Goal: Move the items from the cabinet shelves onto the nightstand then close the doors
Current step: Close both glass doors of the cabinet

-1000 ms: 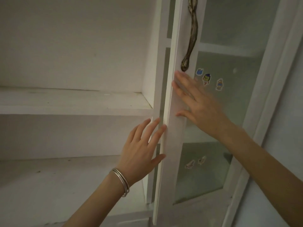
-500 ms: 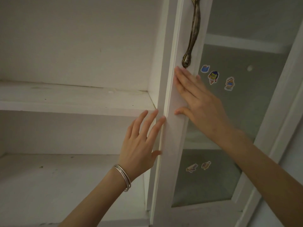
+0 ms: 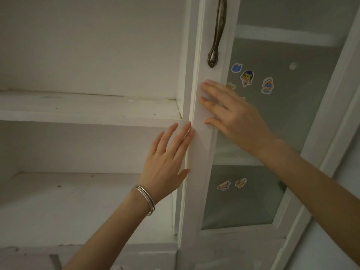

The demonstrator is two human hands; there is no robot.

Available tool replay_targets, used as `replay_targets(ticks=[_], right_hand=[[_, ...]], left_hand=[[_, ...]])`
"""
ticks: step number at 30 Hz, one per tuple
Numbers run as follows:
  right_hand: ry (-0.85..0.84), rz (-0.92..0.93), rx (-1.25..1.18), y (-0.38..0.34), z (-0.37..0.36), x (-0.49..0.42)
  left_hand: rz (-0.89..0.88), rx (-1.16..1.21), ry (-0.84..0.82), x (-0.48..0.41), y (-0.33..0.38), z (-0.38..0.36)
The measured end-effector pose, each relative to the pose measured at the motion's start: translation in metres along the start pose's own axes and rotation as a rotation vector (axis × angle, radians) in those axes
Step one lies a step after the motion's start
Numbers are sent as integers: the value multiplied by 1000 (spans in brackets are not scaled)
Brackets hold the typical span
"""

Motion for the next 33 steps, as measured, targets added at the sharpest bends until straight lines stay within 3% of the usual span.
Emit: replay_targets(ticks=[14,22,33], right_hand=[[169,-114,-219,1,-15,1],[103,-168,-259,6,-34,-8],[-17,-94,10,-10,-36,-3]], left_hand=[[63,-21,68,-1,1,-10],[169,-40,54,-10,6,-28],[207,-137,-19,33,-19,2]])
Point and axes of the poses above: each hand's wrist, its own x-axis away from the middle knuckle, its own z-axis out of the back of the hand, y = z × x, the point moved 3 cm from there along -x, towards the middle knuckle, and after that the axes turned 11 degrees about z, right-handed, at the moved point
